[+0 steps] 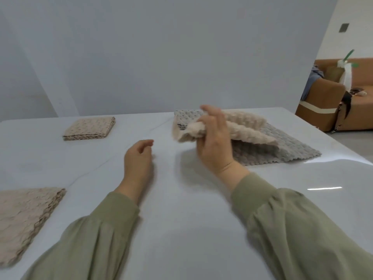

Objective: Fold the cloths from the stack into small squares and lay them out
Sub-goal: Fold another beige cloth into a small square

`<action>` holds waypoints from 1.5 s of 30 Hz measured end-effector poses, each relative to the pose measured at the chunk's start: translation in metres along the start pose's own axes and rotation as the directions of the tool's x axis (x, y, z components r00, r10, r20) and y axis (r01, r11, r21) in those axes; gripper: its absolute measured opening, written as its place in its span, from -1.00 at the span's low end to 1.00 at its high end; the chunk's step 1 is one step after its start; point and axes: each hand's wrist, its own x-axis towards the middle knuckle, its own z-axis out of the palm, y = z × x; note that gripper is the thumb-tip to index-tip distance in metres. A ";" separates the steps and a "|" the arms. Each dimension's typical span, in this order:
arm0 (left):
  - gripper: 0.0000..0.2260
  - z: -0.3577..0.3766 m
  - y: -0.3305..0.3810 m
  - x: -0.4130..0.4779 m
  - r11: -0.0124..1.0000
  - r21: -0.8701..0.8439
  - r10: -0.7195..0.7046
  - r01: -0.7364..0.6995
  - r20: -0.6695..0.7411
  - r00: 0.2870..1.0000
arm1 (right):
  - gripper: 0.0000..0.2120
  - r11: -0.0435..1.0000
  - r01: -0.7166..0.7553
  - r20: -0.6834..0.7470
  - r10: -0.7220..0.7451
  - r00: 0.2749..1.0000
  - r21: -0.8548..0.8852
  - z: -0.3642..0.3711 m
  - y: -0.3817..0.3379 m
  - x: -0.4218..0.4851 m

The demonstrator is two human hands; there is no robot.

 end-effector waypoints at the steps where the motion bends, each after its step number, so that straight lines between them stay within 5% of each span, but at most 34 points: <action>1: -0.78 -0.011 -0.003 0.003 0.994 -0.088 -0.063 0.058 -0.050 0.997 | -0.69 0.999 -0.035 0.151 0.035 0.988 -0.003 0.008 -0.017 -0.005; 3: -0.78 -0.033 -0.008 0.005 0.960 -0.230 -0.183 0.158 -0.093 0.979 | -0.47 0.967 -0.144 0.535 0.237 0.811 -0.211 0.023 -0.038 -0.022; 6: -0.79 -0.055 -0.016 0.002 0.955 -0.227 -0.210 0.189 -0.070 0.975 | -0.24 0.889 -0.075 0.710 0.410 0.572 -0.452 0.030 -0.034 -0.040; 13: -0.80 -0.076 -0.016 -0.015 0.993 -0.069 -0.073 0.095 0.271 0.960 | -0.25 0.908 -0.193 0.782 0.418 0.462 -0.371 0.030 -0.038 -0.037; 19: -0.85 -0.081 -0.012 -0.027 0.992 0.090 0.029 -0.089 0.529 0.848 | -0.26 0.973 -0.108 0.820 0.229 0.524 -0.203 0.033 -0.061 -0.046; 25: -0.75 -0.083 -0.015 -0.027 0.914 0.275 0.103 -0.297 0.552 0.827 | -0.36 0.969 -0.243 0.809 0.176 0.561 -0.042 0.021 -0.060 -0.044; 28: -0.73 -0.086 -0.014 -0.025 0.894 0.318 0.094 -0.317 0.558 0.824 | -0.54 0.980 -0.178 0.779 0.180 0.600 -0.090 0.022 -0.054 -0.045; 31: -0.70 -0.092 -0.013 -0.024 0.911 0.301 0.065 -0.281 0.569 0.820 | -0.69 0.960 -0.157 0.649 0.272 0.710 -0.231 0.024 -0.044 -0.043; 35: -0.66 -0.096 -0.012 -0.023 0.831 0.382 0.097 -0.404 0.616 0.782 | -0.79 0.928 -0.180 0.403 0.309 0.862 -0.326 0.015 -0.040 -0.037; 39: -0.80 -0.095 -0.014 -0.020 0.798 0.408 0.150 -0.444 0.579 0.802 | -0.83 0.950 -0.189 0.574 0.301 0.762 -0.248 0.019 -0.041 -0.042; 42: -0.91 -0.095 -0.015 -0.020 0.791 0.436 0.158 -0.430 0.534 0.831 | -0.67 0.943 -0.181 0.652 0.325 0.685 -0.279 0.024 -0.039 -0.048; 45: -0.93 -0.098 -0.020 -0.016 0.754 0.563 0.157 -0.337 0.345 0.925 | -0.78 0.923 -0.235 0.535 0.371 0.759 -0.305 0.021 -0.036 -0.043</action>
